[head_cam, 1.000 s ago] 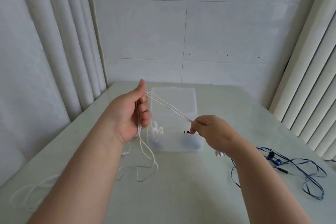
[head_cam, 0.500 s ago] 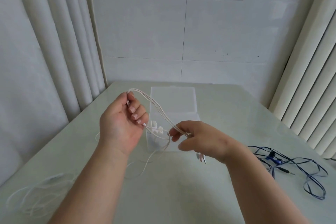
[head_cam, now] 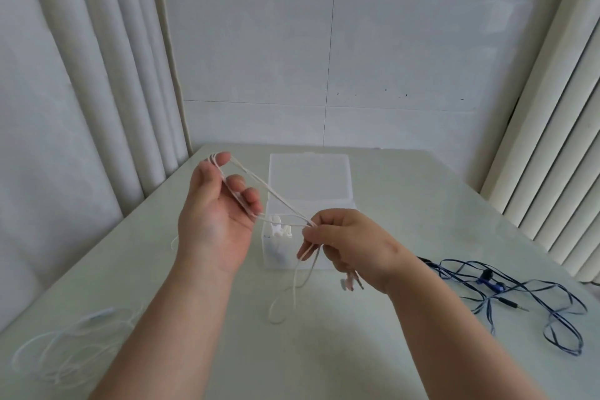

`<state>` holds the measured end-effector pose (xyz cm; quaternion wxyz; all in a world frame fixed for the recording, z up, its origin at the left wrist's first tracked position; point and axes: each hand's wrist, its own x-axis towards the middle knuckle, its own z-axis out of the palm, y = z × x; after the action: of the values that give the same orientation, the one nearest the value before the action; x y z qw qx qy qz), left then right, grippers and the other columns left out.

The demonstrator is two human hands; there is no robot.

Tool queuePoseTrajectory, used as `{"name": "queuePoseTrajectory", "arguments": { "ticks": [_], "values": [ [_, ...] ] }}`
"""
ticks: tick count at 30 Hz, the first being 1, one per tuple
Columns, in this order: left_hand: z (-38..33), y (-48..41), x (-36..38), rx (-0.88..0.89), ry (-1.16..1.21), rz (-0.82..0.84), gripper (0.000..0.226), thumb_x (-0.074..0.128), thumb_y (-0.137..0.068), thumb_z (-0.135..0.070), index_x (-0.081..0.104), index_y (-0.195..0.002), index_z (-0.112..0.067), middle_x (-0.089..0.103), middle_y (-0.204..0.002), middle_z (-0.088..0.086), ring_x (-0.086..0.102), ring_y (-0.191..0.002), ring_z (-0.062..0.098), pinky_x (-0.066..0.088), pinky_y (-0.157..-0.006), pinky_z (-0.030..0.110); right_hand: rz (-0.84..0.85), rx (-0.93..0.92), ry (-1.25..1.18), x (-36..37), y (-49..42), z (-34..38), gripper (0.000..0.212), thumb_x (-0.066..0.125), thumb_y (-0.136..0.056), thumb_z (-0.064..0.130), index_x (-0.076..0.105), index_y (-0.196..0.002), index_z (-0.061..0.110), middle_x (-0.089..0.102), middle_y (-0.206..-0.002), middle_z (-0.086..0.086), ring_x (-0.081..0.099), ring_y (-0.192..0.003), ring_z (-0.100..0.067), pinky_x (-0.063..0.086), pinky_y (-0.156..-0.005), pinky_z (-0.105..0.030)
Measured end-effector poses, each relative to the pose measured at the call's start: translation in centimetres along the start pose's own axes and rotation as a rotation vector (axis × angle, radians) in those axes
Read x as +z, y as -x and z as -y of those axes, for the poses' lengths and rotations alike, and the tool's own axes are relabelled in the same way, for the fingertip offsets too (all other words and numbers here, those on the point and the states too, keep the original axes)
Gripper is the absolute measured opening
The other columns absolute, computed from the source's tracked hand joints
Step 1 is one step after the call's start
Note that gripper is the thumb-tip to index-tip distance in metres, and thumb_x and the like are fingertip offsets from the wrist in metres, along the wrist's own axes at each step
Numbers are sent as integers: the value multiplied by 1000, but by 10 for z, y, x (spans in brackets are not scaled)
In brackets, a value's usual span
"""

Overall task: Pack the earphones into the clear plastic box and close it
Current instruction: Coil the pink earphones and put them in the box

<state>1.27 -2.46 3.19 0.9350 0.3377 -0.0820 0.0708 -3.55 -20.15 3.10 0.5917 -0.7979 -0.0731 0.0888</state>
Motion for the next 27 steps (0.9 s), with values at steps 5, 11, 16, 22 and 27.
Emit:
{"name": "queuePoseTrajectory", "arguments": {
  "ticks": [5,11,16,22,27],
  "values": [
    [1,4,1,-76,-95,97,22,45,-98,-30,62,-112,-29,43,-59,-4,31,-41,8,23,-42,19,-42,-25,97,-7,0,-2,18,64,-89,26,64,-81,10,60,-64,3,32,-49,-12,28,-47,-26],
    [-5,-1,-5,-119,-137,39,25,47,-98,-24,65,-85,-11,46,-59,-2,26,-35,4,16,-35,16,25,27,351,-11,4,-2,16,68,-84,31,68,-78,16,58,-58,8,41,-53,-11,36,-49,-24],
    [-12,-9,-15,-62,131,-98,39,48,-97,-25,55,-60,-15,50,-59,-4,33,-42,8,24,-38,18,23,21,396,-20,9,2,5,70,-82,23,69,-77,21,71,-68,4,50,-54,-2,37,-54,-17],
    [-4,-7,-16,-73,66,-33,28,44,-99,-32,62,-85,-15,46,-61,-5,39,-47,8,31,-45,18,-41,37,509,-22,7,-2,5,71,-79,20,71,-81,25,69,-74,8,51,-48,1,39,-45,-13],
    [1,-8,-13,-79,-97,-60,38,38,-99,-50,59,-80,-24,30,-50,-6,27,-38,10,25,-41,19,-26,96,556,-21,6,0,18,57,-93,34,66,-85,21,76,-79,13,42,-38,0,47,-49,-28]
  ]
}}
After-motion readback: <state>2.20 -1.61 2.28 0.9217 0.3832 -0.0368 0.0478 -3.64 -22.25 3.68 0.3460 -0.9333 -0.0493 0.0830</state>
